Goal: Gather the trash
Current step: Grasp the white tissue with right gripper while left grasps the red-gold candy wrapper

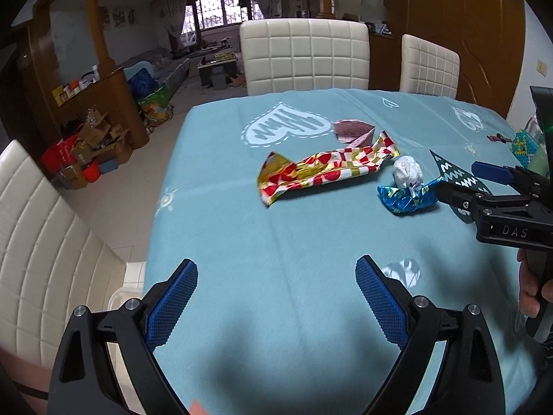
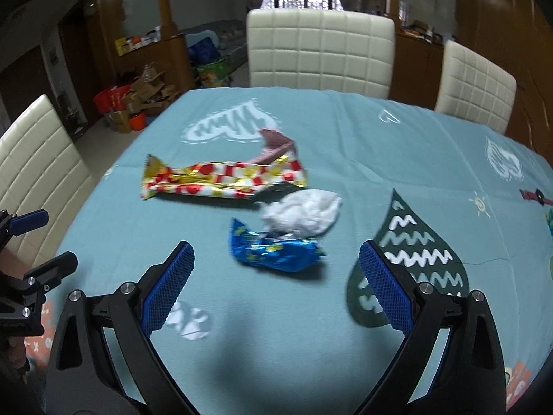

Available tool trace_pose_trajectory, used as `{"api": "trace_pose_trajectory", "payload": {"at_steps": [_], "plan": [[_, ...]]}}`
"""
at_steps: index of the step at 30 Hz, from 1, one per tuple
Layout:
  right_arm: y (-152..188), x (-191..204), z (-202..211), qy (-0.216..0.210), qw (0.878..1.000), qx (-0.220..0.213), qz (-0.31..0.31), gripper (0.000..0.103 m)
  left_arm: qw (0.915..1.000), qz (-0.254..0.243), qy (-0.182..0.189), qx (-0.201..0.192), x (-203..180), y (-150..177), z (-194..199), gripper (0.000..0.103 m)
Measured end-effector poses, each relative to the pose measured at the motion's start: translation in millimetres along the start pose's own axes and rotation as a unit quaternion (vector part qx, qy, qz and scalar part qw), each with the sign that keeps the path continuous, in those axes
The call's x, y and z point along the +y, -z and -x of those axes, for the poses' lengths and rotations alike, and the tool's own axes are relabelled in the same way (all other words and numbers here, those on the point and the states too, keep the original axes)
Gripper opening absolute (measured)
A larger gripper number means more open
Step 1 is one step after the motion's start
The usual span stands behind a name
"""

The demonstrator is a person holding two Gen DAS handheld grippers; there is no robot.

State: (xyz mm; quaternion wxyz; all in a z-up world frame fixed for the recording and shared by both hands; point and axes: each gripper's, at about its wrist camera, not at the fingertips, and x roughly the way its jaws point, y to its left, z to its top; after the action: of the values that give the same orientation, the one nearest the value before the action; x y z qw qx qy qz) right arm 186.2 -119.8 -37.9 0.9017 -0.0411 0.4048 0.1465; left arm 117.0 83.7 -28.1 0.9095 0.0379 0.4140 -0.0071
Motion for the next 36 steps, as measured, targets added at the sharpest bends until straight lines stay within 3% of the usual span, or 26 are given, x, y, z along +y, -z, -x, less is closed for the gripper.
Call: {"api": "trace_pose_trajectory", "payload": {"at_steps": [6,15,16,18,19,21,23,24,26,27,28,31,36], "plan": [[-9.9,-33.8,-24.9,0.003,0.999,0.013,-0.032,0.096,0.9999,-0.012,-0.005,0.006,-21.9,-34.4,-35.3,0.09],[-33.6,-46.3,-74.2,-0.012,0.998,0.04,-0.05,0.094,0.9996,-0.02,-0.006,0.02,-38.1,-72.7,-98.2,0.09],[-33.9,-46.4,-79.5,-0.017,0.997,0.047,-0.054,0.091,0.9994,-0.024,-0.003,0.025,-39.8,-74.7,-104.9,0.09],[-31.2,-47.4,-94.7,-0.037,0.995,0.071,-0.062,0.073,0.9989,-0.03,-0.001,0.035,-42.3,-76.4,-118.7,0.09],[-30.5,-46.2,-93.9,-0.037,0.996,0.06,-0.058,0.07,0.9985,-0.034,0.001,0.042,-43.2,-76.3,-126.4,0.09],[-29.9,-41.0,-93.9,-0.061,0.995,0.062,-0.045,0.045,0.998,-0.041,-0.007,0.048,-44.9,-74.6,-137.7,0.09],[-29.8,-35.2,-88.4,-0.057,0.996,0.054,-0.035,0.036,0.9981,-0.051,-0.018,0.032,-47.2,-72.4,-138.7,0.09],[-29.3,-30.2,-85.2,-0.049,0.997,0.05,-0.023,0.032,0.998,-0.056,-0.017,0.025,-49.0,-70.8,-137.7,0.087],[-27.3,-23.7,-78.6,-0.04,0.998,0.04,-0.006,0.029,0.9979,-0.062,0.0,0.016,-50.8,-68.7,-133.7,0.058],[-26.5,-21.6,-75.8,-0.039,0.999,0.038,-0.003,0.028,0.9975,-0.068,-0.005,0.016,-52.5,-68.2,-131.2,0.035],[-25.8,-21.5,-73.7,-0.039,0.999,0.037,-0.005,0.026,0.9972,-0.073,-0.011,0.017,-52.4,-68.4,-130.1,0.021],[-25.2,-23.3,-64.3,-0.04,0.999,0.03,-0.01,0.024,0.9975,-0.068,0.005,0.018,-48.5,-66.6,-120.0,0.005],[-24.1,-22.2,-45.3,-0.034,0.999,0.014,-0.001,0.024,0.9977,-0.067,0.009,0.006,-46.2,-59.3,-99.5,0.002]]}}
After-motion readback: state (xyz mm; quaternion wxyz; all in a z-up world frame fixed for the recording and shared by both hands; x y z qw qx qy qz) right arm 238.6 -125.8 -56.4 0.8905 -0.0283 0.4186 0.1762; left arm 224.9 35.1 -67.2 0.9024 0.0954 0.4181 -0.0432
